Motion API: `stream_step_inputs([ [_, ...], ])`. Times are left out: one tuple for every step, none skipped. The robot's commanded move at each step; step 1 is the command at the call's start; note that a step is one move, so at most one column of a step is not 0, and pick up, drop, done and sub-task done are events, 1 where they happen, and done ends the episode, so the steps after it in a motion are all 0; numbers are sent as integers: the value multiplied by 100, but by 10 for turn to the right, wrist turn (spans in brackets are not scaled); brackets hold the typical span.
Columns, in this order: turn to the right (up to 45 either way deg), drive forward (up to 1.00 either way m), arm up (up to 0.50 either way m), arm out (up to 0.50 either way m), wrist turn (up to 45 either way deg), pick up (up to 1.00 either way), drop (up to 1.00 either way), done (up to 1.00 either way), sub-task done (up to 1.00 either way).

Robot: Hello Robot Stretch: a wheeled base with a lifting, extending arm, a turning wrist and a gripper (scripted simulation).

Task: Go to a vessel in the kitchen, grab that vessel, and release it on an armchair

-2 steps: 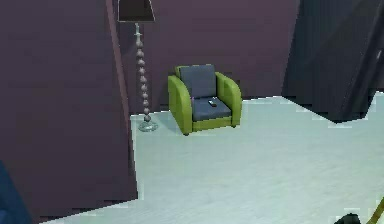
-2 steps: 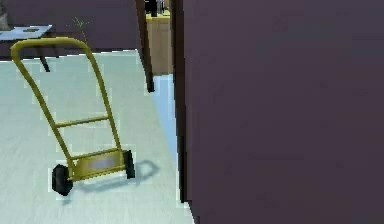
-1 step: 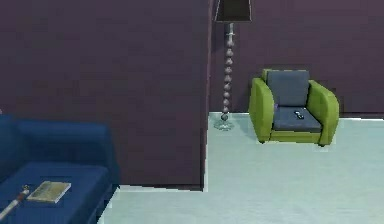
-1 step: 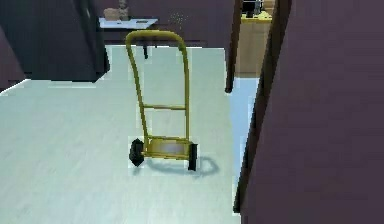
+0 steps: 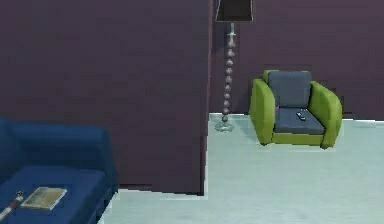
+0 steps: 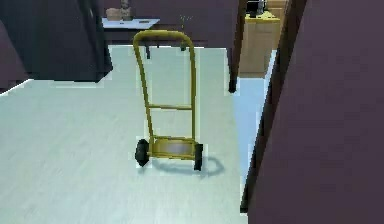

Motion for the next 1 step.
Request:
stream_step_inputs([
  [450, 0, 0, 0, 0, 0, 0, 0, 0],
])
